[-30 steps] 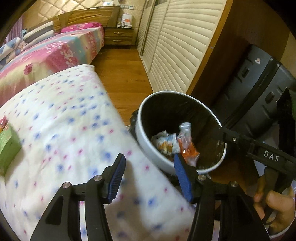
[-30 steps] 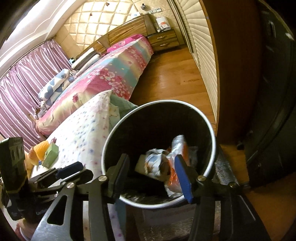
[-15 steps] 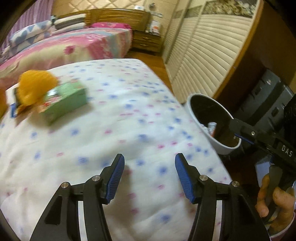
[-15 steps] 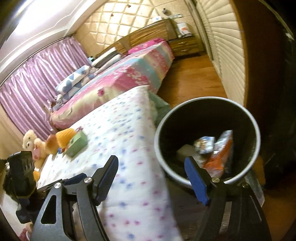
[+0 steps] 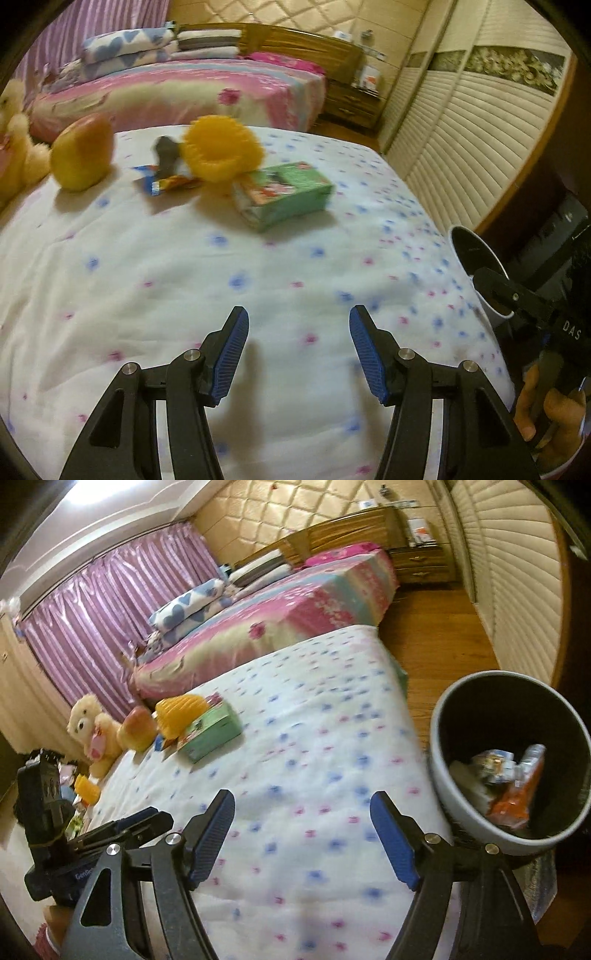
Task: Collect trash
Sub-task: 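Move both open tools back over the bed toward the remaining items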
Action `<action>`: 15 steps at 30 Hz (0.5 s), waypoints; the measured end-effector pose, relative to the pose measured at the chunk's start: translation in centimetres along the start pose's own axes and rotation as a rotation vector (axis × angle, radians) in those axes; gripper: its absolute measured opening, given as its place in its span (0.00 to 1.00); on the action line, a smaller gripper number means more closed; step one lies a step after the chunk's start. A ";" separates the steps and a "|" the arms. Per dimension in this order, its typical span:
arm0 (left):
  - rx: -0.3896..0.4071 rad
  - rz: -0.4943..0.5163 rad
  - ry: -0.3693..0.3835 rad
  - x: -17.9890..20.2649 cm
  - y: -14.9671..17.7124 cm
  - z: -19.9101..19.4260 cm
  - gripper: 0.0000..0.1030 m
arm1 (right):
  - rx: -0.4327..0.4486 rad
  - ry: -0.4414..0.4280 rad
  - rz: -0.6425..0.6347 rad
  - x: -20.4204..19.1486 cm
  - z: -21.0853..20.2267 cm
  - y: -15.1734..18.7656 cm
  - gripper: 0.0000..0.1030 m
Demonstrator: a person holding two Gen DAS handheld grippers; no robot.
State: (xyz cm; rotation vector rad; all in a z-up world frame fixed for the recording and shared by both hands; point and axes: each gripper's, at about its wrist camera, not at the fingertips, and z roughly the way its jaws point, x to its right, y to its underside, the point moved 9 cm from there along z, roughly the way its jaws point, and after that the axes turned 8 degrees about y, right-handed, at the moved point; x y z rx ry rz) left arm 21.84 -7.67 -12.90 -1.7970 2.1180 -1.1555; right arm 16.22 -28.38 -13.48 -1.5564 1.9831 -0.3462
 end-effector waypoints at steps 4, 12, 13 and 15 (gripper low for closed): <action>0.014 -0.027 -0.025 -2.1 -0.2 -1.1 0.55 | -0.020 -0.029 -0.040 -2.3 1.3 0.2 0.76; 0.043 -0.091 -0.085 -6.1 -0.7 -2.6 0.55 | -0.044 -0.079 -0.148 -6.8 3.7 0.6 0.80; 0.046 -0.096 -0.089 -6.5 -0.9 -2.7 0.55 | -0.046 -0.085 -0.166 -7.4 4.0 0.5 0.81; 0.052 -0.103 -0.098 -7.4 -1.3 -2.9 0.55 | -0.050 -0.091 -0.199 -8.6 4.5 0.3 0.83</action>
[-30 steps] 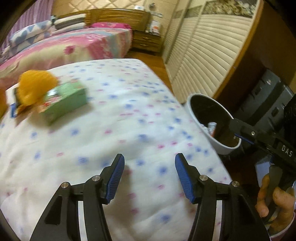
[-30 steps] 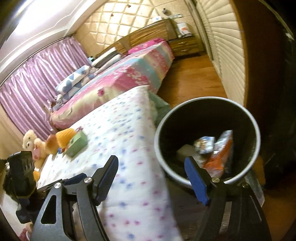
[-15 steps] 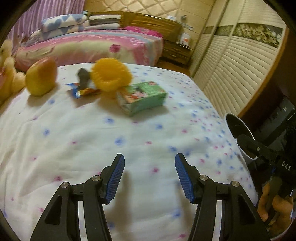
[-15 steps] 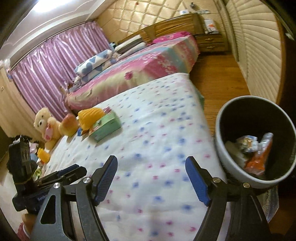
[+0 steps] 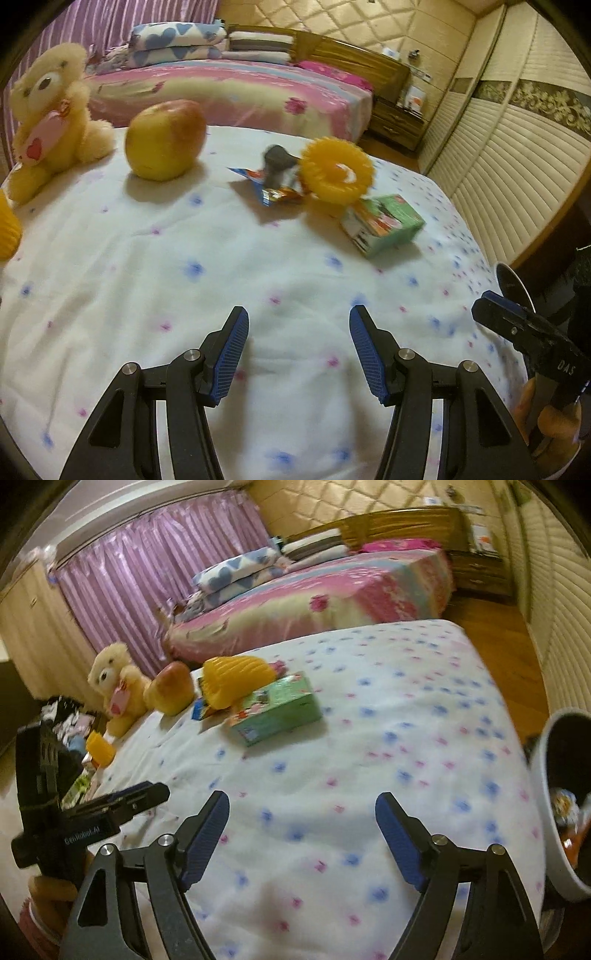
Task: Collect trash
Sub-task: 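Move both open tools back over the bed toward the remaining items, then grasp the yellow mesh net with the left tool while the right tool grasps the green milk carton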
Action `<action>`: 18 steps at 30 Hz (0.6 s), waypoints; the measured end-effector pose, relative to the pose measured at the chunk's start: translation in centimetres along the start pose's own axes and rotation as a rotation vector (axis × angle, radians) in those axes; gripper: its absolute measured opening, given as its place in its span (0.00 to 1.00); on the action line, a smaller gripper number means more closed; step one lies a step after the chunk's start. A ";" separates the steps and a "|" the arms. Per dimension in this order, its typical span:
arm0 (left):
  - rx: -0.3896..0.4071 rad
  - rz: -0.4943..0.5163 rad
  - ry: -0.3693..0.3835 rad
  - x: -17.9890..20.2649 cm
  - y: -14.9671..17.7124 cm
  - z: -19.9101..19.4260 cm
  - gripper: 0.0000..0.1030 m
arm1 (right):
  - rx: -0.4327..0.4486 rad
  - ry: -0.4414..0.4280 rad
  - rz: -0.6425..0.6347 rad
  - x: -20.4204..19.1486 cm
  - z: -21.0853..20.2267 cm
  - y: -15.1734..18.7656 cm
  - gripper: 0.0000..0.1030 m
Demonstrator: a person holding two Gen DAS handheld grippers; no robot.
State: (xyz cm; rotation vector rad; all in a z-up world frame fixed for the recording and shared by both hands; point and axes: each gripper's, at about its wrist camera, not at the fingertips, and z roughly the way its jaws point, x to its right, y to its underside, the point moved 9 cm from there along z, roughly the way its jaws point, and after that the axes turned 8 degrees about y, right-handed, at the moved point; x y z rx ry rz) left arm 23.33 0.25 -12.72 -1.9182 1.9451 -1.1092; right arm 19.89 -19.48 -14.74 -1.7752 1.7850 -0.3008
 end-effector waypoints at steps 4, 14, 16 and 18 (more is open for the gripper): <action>0.005 -0.005 -0.018 -1.4 -1.3 0.6 0.55 | 0.011 -0.019 -0.052 -1.8 1.2 -1.5 0.91; -0.024 -0.027 -0.015 -4.1 -6.1 5.2 0.55 | -0.026 0.003 -0.165 -3.9 5.5 -3.2 0.92; -0.028 -0.037 -0.010 -4.5 -7.0 6.4 0.55 | -0.028 0.008 -0.167 -3.8 6.0 -3.4 0.92; -0.033 -0.043 -0.006 -4.8 -7.9 7.6 0.55 | -0.034 0.008 -0.167 -3.7 6.6 -3.7 0.92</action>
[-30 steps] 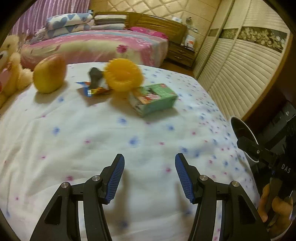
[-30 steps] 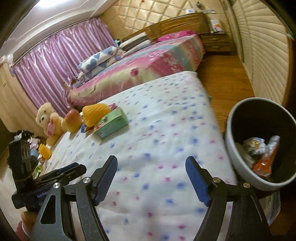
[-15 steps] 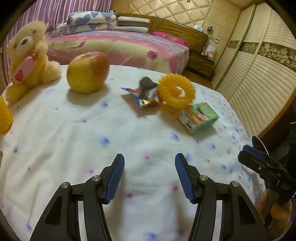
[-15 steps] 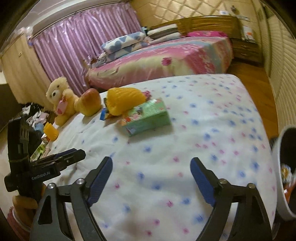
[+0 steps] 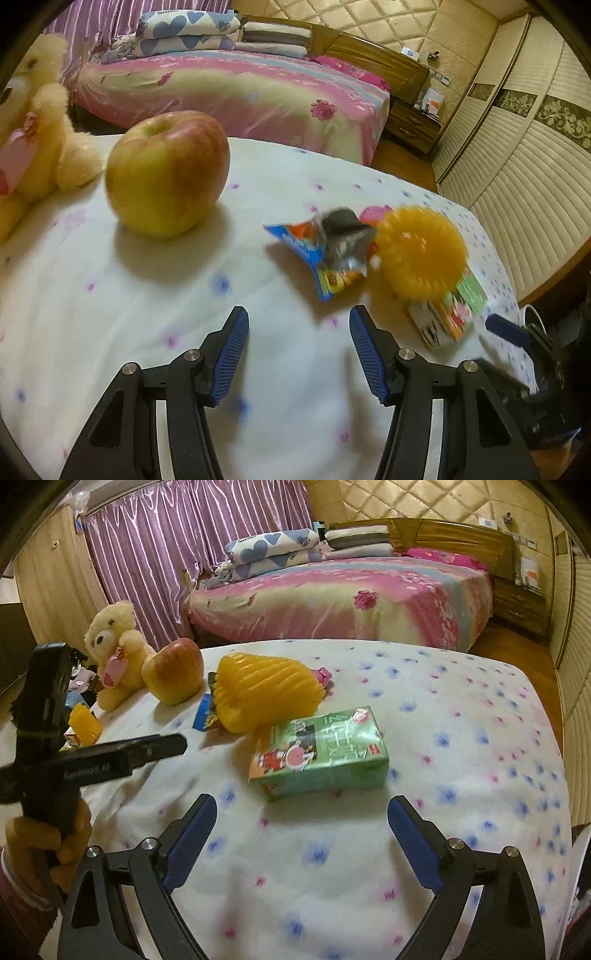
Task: Collect trash
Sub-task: 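Grasp the yellow mesh net with the left tool while the right tool grasps the green milk carton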
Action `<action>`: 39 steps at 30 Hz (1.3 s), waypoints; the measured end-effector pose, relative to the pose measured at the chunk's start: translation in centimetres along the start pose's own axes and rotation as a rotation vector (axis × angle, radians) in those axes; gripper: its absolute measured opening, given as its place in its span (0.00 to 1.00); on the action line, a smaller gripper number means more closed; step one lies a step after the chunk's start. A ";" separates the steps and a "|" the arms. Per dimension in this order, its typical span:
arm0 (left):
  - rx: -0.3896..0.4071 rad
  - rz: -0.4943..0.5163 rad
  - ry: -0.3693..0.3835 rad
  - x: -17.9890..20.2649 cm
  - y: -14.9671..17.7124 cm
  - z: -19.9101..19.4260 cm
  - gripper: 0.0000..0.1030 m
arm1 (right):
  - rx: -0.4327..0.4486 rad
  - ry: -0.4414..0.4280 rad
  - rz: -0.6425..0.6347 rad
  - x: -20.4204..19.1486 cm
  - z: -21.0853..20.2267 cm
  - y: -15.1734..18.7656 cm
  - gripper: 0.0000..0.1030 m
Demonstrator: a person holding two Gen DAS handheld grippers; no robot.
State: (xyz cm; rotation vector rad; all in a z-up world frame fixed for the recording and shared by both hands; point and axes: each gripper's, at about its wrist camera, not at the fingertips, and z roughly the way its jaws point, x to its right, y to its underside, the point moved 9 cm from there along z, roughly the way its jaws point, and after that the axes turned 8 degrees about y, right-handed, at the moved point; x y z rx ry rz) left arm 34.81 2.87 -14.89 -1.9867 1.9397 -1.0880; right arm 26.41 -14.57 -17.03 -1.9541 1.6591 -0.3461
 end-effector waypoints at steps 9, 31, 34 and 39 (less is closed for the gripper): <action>-0.020 0.034 0.018 0.3 -2.3 3.9 0.52 | -0.033 -0.012 0.001 0.1 2.0 -1.0 0.92; -0.043 0.098 0.124 3.6 1.0 1.9 0.24 | -0.062 -0.042 0.153 3.2 -1.2 2.6 0.48; -0.030 0.133 0.146 5.1 0.6 2.0 0.29 | -0.046 -0.036 0.191 4.3 -2.0 2.9 0.52; -0.032 0.174 0.124 6.6 0.7 3.4 0.29 | -0.043 -0.029 0.218 5.1 -2.5 3.3 0.52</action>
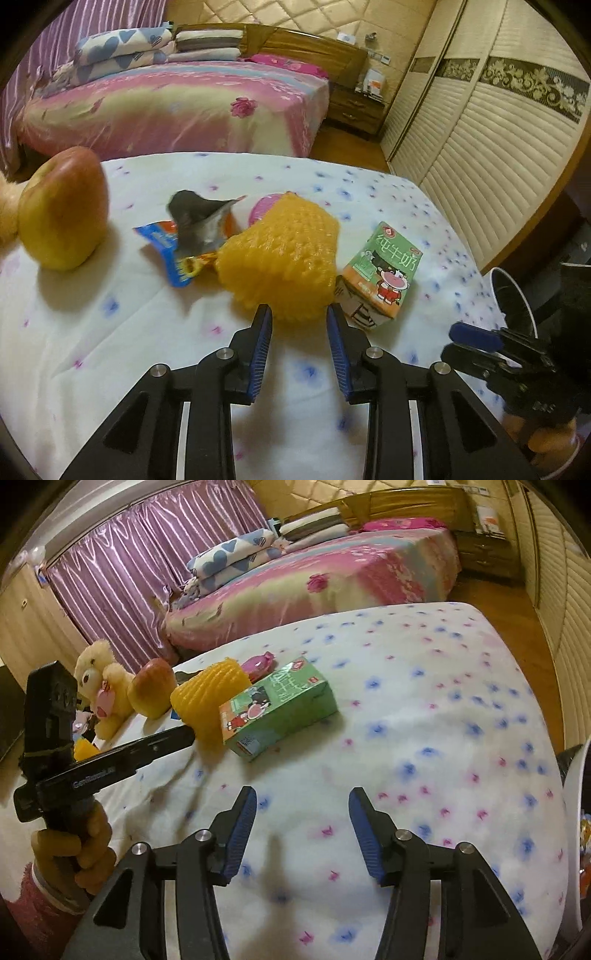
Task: Collect trash
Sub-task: 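Grasp the yellow mesh net with the left tool while the right tool grasps the green milk carton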
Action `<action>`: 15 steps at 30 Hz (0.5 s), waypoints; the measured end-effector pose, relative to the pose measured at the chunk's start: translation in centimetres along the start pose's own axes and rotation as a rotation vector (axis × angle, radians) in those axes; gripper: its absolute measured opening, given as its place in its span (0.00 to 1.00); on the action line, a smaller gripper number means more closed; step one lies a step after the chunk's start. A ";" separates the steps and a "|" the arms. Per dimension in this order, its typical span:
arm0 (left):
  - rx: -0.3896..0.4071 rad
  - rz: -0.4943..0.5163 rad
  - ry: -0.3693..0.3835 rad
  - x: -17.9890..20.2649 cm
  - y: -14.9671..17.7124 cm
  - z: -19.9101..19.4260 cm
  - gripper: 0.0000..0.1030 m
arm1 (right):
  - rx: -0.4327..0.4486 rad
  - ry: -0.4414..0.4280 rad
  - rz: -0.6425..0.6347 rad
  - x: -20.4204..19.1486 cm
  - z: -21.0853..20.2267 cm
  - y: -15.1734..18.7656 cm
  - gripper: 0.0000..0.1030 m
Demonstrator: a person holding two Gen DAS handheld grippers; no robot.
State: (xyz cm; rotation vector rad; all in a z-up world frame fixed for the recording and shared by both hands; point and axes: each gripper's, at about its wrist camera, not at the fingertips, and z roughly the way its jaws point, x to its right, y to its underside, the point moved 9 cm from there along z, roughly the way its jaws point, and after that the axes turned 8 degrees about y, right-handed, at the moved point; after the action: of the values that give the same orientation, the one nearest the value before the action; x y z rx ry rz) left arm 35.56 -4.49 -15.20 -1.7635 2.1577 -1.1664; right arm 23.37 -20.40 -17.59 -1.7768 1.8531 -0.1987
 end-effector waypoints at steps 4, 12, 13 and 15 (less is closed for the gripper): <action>-0.012 -0.002 0.001 0.2 0.1 0.7 0.17 | 0.004 0.002 -0.001 -0.2 -0.1 -0.2 0.52; 0.019 -0.054 -0.009 -0.9 0.3 -1.0 0.41 | 0.013 -0.006 0.004 -0.5 0.4 -1.1 0.56; 0.020 -0.068 -0.006 -1.3 0.3 -0.9 0.42 | 0.015 -0.008 0.013 -0.3 0.5 -1.4 0.61; 0.017 -0.092 0.008 -1.7 0.3 -1.0 0.42 | 0.023 -0.015 0.039 0.1 0.6 -2.2 0.63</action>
State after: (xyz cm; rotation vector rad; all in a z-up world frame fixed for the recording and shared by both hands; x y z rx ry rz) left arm 35.30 -2.48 -15.32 -1.8725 2.0847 -1.2099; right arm 25.60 -20.57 -17.08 -1.7208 1.8658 -0.1907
